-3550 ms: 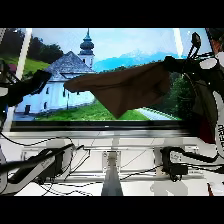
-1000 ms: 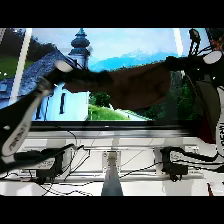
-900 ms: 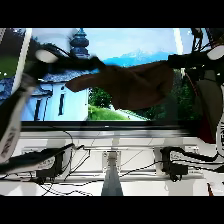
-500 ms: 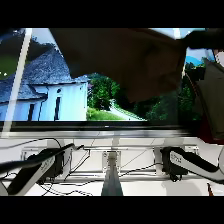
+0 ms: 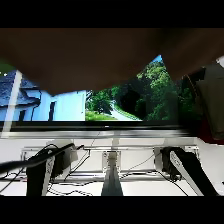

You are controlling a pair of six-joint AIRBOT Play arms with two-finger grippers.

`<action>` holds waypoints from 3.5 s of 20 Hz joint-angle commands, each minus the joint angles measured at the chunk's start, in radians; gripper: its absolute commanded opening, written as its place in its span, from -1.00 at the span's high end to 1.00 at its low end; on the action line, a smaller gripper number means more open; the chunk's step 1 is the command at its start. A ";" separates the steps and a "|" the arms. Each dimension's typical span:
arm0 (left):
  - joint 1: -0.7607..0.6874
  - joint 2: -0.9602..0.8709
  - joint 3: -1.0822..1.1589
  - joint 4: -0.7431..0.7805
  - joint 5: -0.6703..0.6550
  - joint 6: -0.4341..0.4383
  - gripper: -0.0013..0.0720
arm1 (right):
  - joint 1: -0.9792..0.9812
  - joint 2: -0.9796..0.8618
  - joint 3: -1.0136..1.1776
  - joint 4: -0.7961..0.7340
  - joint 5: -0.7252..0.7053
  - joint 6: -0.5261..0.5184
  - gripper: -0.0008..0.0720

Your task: Fold the clothes and pants, and hang the long-sleeved shirts on hangers.

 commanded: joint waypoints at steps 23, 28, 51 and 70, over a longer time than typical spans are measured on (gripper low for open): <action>-0.194 -1.224 -0.002 -0.351 -0.198 0.084 -0.14 | 0.080 -0.978 -0.238 0.013 -0.372 0.002 -0.55; -0.082 -1.171 -0.002 -0.286 -0.517 0.087 -0.74 | 0.015 -0.957 -0.179 -0.245 -0.106 0.010 -0.16; 0.013 -0.684 -0.850 0.182 -0.674 0.084 -0.29 | -0.130 -0.954 -0.586 -0.135 -0.017 -0.037 -0.19; -0.249 -0.870 -0.676 0.219 -0.790 0.072 -0.29 | -0.130 -0.954 -0.586 -0.189 0.002 -0.036 -0.19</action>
